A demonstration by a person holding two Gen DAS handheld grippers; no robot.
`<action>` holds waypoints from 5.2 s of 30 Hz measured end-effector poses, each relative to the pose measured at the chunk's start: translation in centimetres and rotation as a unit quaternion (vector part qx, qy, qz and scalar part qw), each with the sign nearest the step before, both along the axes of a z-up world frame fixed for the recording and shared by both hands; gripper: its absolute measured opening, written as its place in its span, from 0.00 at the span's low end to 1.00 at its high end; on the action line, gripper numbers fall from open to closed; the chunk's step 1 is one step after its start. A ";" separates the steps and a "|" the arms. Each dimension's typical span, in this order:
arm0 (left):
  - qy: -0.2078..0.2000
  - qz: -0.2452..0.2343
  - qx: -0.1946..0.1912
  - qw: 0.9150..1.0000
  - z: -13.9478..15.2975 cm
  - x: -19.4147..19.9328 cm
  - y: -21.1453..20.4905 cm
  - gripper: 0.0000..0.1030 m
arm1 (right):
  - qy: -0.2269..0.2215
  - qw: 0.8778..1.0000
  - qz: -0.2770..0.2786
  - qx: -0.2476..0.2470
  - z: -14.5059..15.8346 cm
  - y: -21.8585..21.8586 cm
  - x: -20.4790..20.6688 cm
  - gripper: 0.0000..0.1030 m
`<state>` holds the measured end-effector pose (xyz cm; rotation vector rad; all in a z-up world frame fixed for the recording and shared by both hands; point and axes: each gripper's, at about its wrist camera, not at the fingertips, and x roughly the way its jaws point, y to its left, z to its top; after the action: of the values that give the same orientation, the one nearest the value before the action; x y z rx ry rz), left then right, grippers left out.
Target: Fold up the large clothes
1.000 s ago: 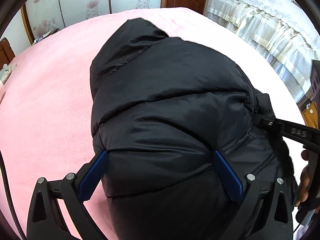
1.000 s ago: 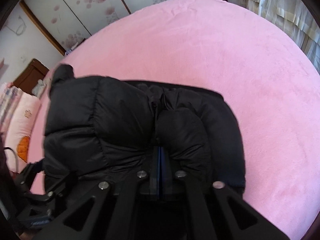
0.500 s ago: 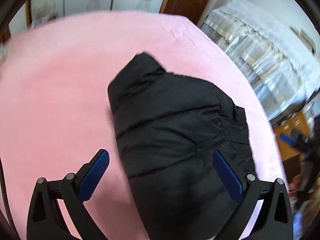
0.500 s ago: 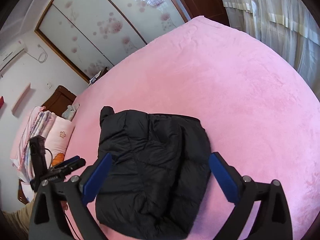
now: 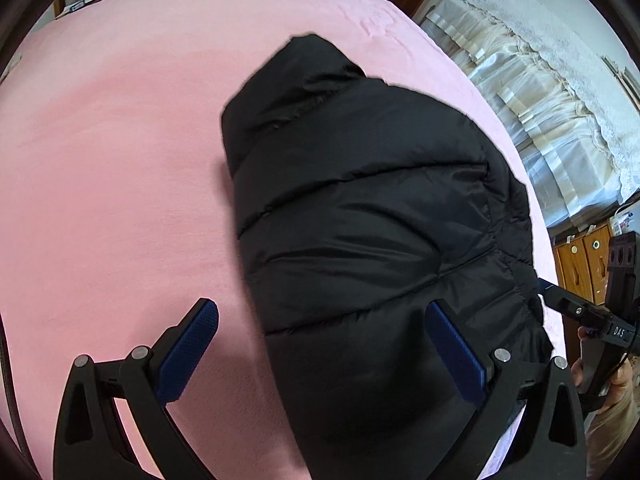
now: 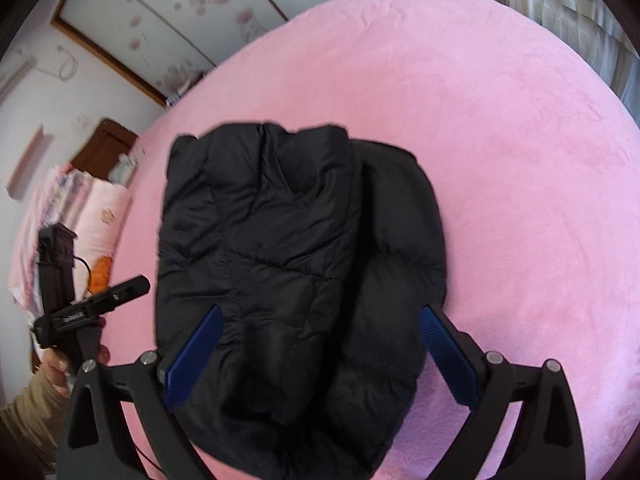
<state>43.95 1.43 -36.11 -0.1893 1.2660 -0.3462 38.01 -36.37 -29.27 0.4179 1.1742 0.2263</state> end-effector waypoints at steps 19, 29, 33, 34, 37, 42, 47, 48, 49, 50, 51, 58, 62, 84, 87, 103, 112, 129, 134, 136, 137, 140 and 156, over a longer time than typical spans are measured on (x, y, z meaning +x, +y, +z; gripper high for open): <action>0.054 -0.037 -0.056 0.996 -5.7 2.4 -2.6 1.00 | 0.091 0.994 0.012 0.061 -7.7 -3.4 1.4 1.00; 0.095 -0.055 -0.104 0.988 -9.8 5.0 -2.2 1.00 | 0.125 0.976 0.017 0.175 -11.7 -5.4 1.8 1.00; 0.126 -0.066 -0.148 0.979 -10.7 5.7 -1.2 1.00 | 0.139 0.964 0.031 0.226 -13.0 -5.7 2.4 1.00; 0.129 -0.070 -0.157 0.977 -10.9 5.8 -1.1 1.00 | 0.139 0.963 0.036 0.229 -13.2 -5.6 2.5 1.00; 0.133 -0.077 -0.159 0.975 -11.3 6.1 -0.9 1.00 | 0.136 0.960 0.050 0.238 -13.5 -5.3 2.7 1.00; 0.161 -0.045 -0.156 0.973 -12.7 6.8 -0.9 1.00 | 0.130 0.961 0.050 0.241 -13.8 -5.4 2.9 1.00; 0.138 -0.043 -0.126 0.981 -11.9 6.8 -2.7 0.85 | 0.116 0.960 0.052 0.250 -11.7 -4.6 1.6 0.79; 0.125 -0.049 -0.121 0.984 -11.1 6.7 -2.8 0.72 | 0.113 0.959 0.054 0.254 -11.1 -4.6 1.7 0.75; 0.117 -0.052 -0.118 0.985 -10.5 6.7 -2.9 0.66 | 0.108 0.960 0.054 0.251 -10.6 -4.7 1.6 0.68; 0.110 -0.054 -0.121 0.985 -9.7 6.7 -2.8 0.55 | 0.103 0.962 0.052 0.246 -9.9 -4.7 1.4 0.62; 0.105 -0.056 -0.123 0.985 -9.1 6.8 -2.6 0.47 | 0.098 0.964 0.049 0.244 -9.1 -4.8 1.2 0.59; 0.057 -0.063 -0.115 0.990 -3.4 5.9 -1.5 0.40 | 0.061 0.969 0.059 0.233 -2.8 -2.3 -1.1 0.44; 0.034 -0.055 -0.123 0.990 0.3 5.4 1.2 0.40 | 0.029 0.969 0.066 0.236 2.0 -0.5 -2.0 0.42; -0.052 0.019 -0.065 0.996 4.5 3.5 15.1 0.40 | -0.008 0.962 0.153 0.226 3.3 29.7 8.0 0.41; -0.047 0.036 -0.058 0.997 1.5 5.5 18.1 0.40 | 0.004 0.963 0.151 0.224 0.9 32.7 10.1 0.41; -0.013 0.108 0.053 0.993 -8.0 4.9 15.8 1.00 | 0.043 0.978 0.167 0.113 -6.8 42.0 11.2 0.65; -0.040 0.097 0.152 0.983 -1.9 5.3 10.4 1.00 | -0.008 0.985 0.174 0.015 -1.3 44.4 10.2 0.81; -0.116 0.097 0.129 0.980 15.0 -9.8 8.5 0.99 | -0.117 0.984 0.118 -0.069 13.8 33.7 -4.1 0.87; -0.114 0.112 0.095 0.983 19.8 -13.6 4.1 0.99 | -0.115 0.983 0.107 -0.100 17.1 32.1 -8.1 0.87; -0.117 0.124 0.091 0.981 21.3 -15.1 2.8 0.99 | -0.116 0.983 0.099 -0.104 18.0 31.2 -9.5 0.87; -0.118 0.131 0.089 0.980 22.0 -15.9 2.2 0.99 | -0.120 0.982 0.096 -0.106 18.5 30.6 -10.2 0.87; -0.115 0.147 0.078 0.979 24.1 -18.4 0.1 0.99 | -0.126 0.981 0.081 -0.120 20.6 28.1 -12.5 0.87; -0.149 0.155 0.083 0.973 33.9 -30.0 -10.0 0.99 | -0.152 0.977 0.021 -0.145 28.8 19.2 -25.6 0.87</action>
<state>13.95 -8.60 -2.17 -0.1822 0.9435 0.0035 12.44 -17.13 -0.44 0.0959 0.8971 0.1470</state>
